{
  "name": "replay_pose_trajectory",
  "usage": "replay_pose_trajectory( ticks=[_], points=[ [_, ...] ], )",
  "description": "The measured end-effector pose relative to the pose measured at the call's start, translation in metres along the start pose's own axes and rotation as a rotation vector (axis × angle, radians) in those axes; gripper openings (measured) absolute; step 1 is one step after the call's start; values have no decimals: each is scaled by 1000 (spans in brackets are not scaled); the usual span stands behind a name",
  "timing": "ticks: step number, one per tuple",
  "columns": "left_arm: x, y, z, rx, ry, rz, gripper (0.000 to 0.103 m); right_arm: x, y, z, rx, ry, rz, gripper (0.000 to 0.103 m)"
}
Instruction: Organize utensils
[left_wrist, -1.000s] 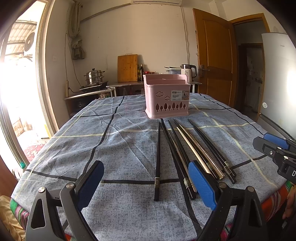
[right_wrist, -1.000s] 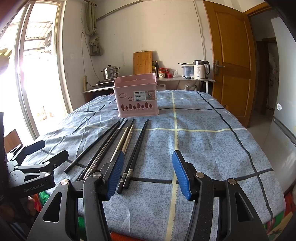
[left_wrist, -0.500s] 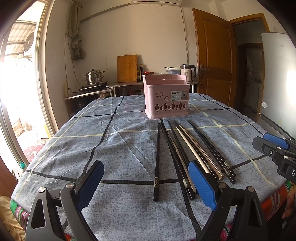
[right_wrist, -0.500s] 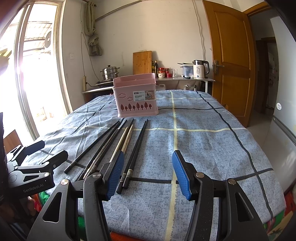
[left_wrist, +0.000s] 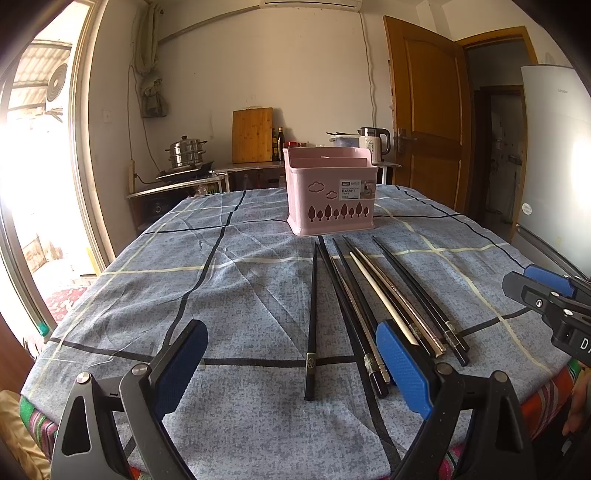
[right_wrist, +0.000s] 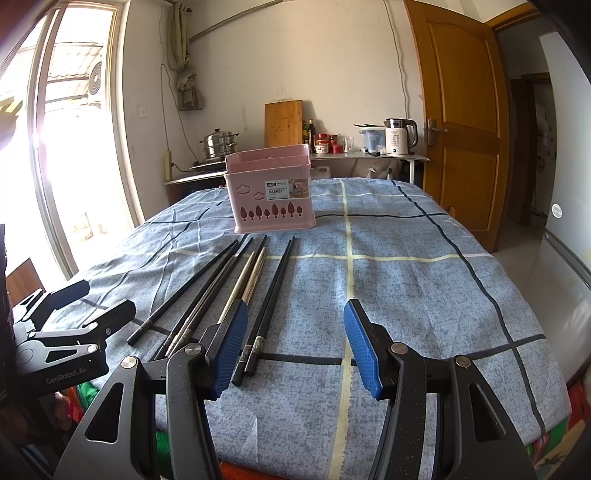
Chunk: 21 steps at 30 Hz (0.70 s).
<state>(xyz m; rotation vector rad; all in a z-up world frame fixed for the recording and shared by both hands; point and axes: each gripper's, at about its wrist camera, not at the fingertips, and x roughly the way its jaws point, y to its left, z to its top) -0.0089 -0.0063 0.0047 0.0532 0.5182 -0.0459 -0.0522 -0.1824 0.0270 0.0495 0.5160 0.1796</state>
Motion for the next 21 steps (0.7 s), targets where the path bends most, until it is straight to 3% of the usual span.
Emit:
replay_pose_trajectory(
  ticks=[21],
  points=[
    [-2, 0, 0, 0, 4, -7, 93, 1, -1, -1, 3, 3, 0, 55]
  ],
)
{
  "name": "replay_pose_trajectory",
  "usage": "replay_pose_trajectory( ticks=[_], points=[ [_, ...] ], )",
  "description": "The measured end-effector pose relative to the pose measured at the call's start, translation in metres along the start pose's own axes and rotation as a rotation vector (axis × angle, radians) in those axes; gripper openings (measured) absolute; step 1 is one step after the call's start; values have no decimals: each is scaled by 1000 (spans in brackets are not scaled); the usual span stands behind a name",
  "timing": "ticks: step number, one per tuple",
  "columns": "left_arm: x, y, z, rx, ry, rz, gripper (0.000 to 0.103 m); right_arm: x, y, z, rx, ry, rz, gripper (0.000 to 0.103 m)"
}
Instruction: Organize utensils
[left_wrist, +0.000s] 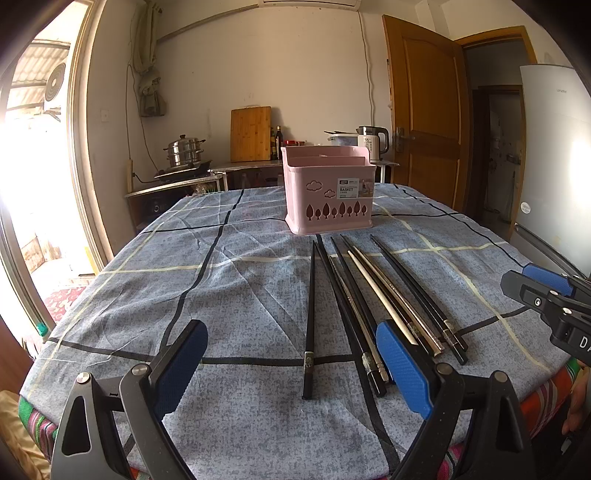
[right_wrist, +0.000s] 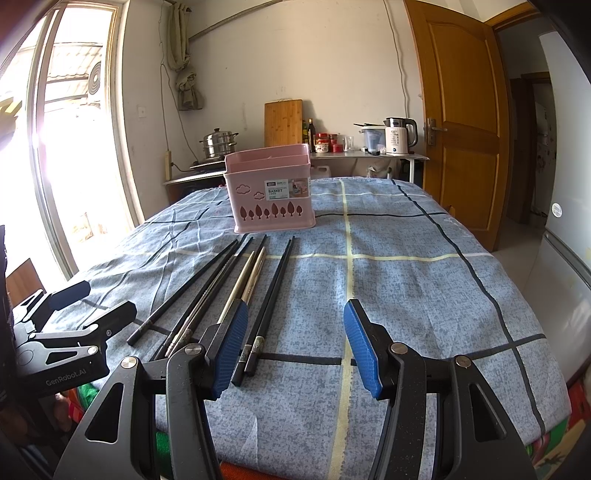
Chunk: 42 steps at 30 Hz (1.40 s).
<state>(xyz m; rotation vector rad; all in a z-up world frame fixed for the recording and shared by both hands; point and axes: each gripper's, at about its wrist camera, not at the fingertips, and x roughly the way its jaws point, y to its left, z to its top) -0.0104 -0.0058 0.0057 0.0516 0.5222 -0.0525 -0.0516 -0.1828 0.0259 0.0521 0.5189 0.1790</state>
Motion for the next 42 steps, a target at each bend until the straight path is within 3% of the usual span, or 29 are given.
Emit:
replay_pose_trajectory(
  ticks=[17, 23, 28, 30, 32, 34, 39, 42],
  points=[
    [7, 1, 1, 8, 19, -11, 93, 4, -1, 1, 0, 13, 4, 55],
    [31, 8, 17, 10, 67, -44, 93, 22, 0, 16, 3, 78, 21, 55],
    [69, 16, 39, 22, 141, -54, 91, 43, 0, 33, 5, 126, 25, 55],
    [85, 17, 46, 36, 169, -56, 85, 53, 1, 40, 0, 141, 26, 55],
    [103, 21, 50, 22, 235, -84, 84, 65, 0, 46, 2, 163, 38, 55],
    [122, 22, 54, 20, 297, -96, 83, 83, 0, 52, 6, 207, 46, 55],
    [149, 25, 60, 5, 360, -106, 74, 123, -3, 58, 7, 313, 57, 55],
    [162, 28, 63, -15, 400, -131, 66, 139, -3, 61, 6, 352, 61, 46]
  ],
)
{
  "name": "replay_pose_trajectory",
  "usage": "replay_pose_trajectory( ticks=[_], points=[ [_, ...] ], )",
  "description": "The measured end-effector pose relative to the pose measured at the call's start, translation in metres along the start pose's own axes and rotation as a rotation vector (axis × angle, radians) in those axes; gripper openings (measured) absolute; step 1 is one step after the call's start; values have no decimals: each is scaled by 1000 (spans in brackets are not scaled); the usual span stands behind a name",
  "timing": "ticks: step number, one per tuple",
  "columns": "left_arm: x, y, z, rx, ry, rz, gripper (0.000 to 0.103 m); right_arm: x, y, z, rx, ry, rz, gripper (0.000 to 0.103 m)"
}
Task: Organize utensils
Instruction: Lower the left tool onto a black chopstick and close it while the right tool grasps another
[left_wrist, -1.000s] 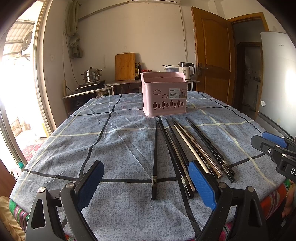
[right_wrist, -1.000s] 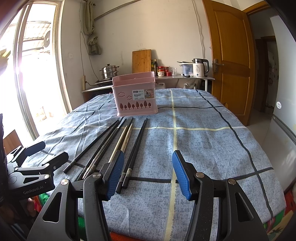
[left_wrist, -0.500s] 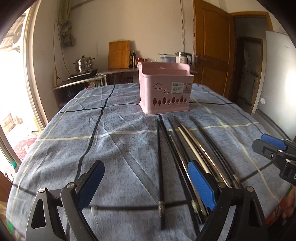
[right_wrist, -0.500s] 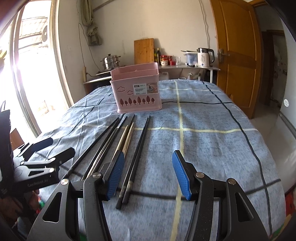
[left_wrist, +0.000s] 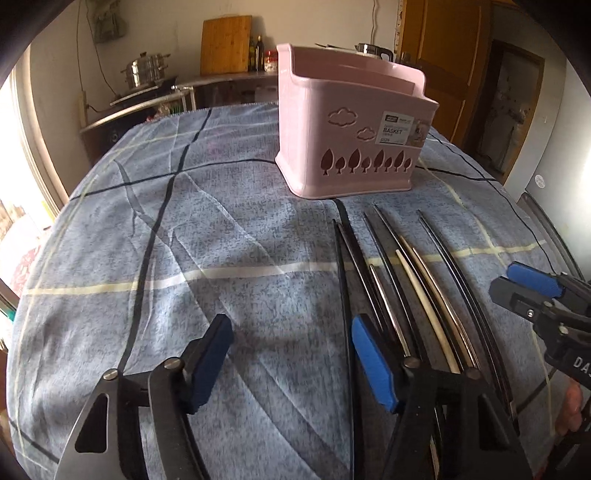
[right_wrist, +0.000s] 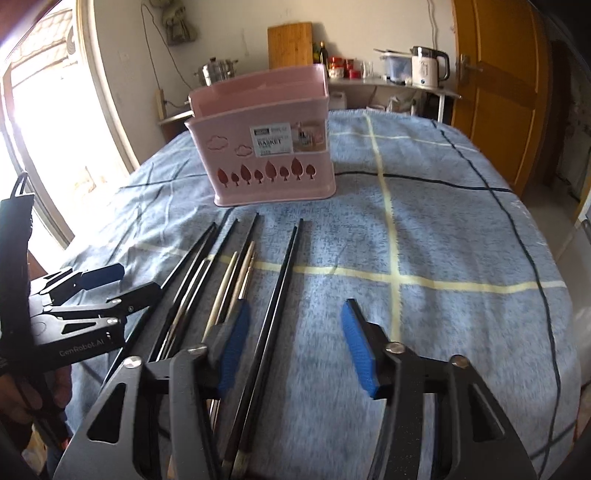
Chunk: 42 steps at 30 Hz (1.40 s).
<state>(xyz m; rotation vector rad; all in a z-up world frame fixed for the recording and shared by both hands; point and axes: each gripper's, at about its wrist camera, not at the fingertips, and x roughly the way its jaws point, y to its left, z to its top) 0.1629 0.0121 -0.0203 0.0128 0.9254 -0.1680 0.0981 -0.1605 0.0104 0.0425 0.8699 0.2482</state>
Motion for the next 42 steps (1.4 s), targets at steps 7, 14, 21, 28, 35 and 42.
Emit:
replay_pose_trajectory(
  ticks=[7, 14, 21, 28, 35, 42],
  points=[
    [12, -3, 11, 4, 22, -16, 62, 27, -9, 11, 16, 74, 5, 29],
    [18, -10, 16, 40, 13, 17, 62, 35, -4, 19, -7, 82, 7, 28],
    [18, -5, 20, 28, 11, 29, 47, 41, -10, 27, -6, 107, -7, 18],
    [25, -4, 34, 28, 48, 33, 42, 51, -6, 37, -21, 141, -36, 17],
    [40, -5, 54, 56, 87, 18, 39, 65, -12, 54, 3, 174, -28, 9],
    [39, -2, 60, 28, 104, -21, 6, 62, -20, 59, 35, 167, 11, 7]
  ],
)
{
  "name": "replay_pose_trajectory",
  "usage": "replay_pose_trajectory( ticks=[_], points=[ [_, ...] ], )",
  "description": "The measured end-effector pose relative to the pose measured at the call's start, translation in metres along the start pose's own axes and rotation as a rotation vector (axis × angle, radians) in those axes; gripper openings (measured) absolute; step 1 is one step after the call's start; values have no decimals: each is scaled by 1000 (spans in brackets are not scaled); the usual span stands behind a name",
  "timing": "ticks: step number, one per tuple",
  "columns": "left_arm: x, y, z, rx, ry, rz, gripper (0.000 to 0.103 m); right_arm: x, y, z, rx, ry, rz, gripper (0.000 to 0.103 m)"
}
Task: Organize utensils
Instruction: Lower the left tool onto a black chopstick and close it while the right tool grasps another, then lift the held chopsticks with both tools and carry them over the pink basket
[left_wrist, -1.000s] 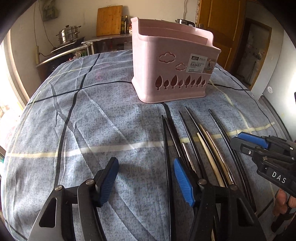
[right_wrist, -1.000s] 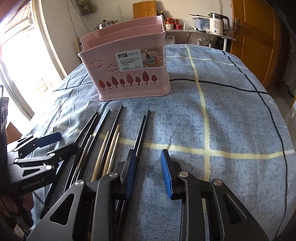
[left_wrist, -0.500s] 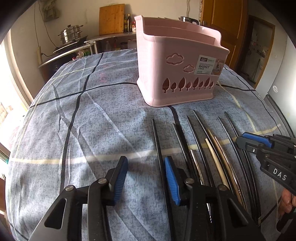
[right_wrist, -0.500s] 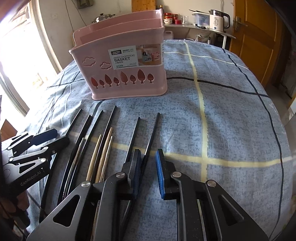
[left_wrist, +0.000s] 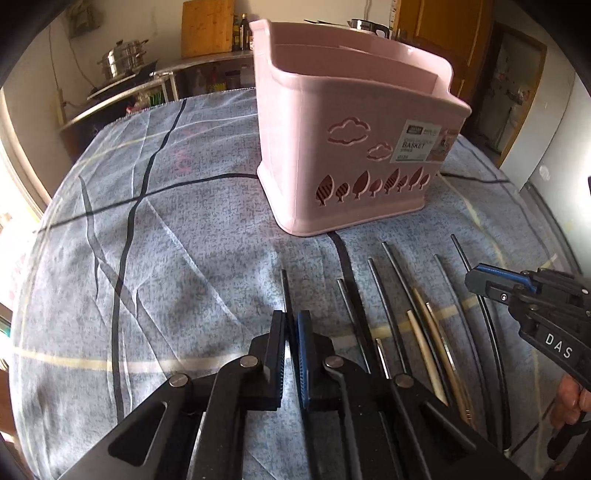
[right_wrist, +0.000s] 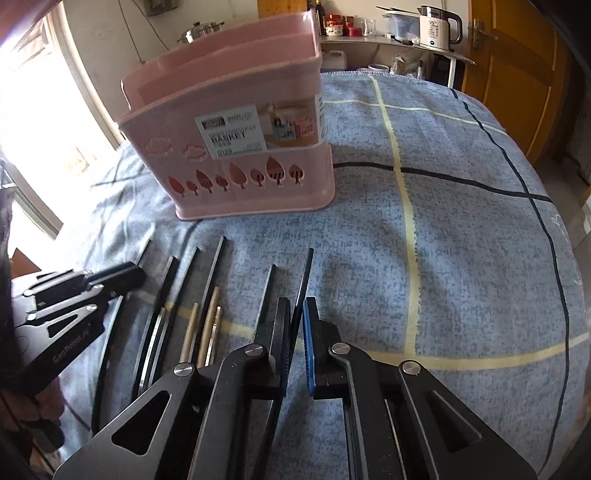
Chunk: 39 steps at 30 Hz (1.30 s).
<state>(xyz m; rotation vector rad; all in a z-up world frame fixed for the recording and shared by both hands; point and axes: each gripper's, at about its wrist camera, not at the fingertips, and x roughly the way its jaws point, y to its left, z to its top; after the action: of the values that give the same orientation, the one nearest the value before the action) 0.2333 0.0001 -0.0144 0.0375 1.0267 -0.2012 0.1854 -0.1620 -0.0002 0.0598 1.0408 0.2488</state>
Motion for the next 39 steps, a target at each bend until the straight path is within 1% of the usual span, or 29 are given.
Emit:
replay_pose_trajectory(
  ticks=[3, 7, 14, 21, 25, 32, 39],
  points=[
    [-10, 1, 0, -16, -14, -19, 5, -12, -2, 1, 5, -25, 17, 6],
    [-35, -1, 4, -5, -54, -37, 5, -30, 1, 3, 2, -57, 37, 6],
    [-96, -5, 21, 21, -159, -62, 4, -74, 8, 12, -18, -142, 65, 6],
    [-151, -10, 37, 40, -254, -83, 4, -118, 13, 22, -42, -240, 68, 5],
    [-168, -13, 44, 49, -283, -82, 4, -137, 15, 27, -45, -283, 75, 5],
    [-185, -15, 62, 45, -315, -94, 4, -160, 15, 38, -55, -343, 81, 5],
    [-204, -11, 96, 27, -346, -131, 4, -180, 18, 66, -65, -401, 97, 5]
  ],
)
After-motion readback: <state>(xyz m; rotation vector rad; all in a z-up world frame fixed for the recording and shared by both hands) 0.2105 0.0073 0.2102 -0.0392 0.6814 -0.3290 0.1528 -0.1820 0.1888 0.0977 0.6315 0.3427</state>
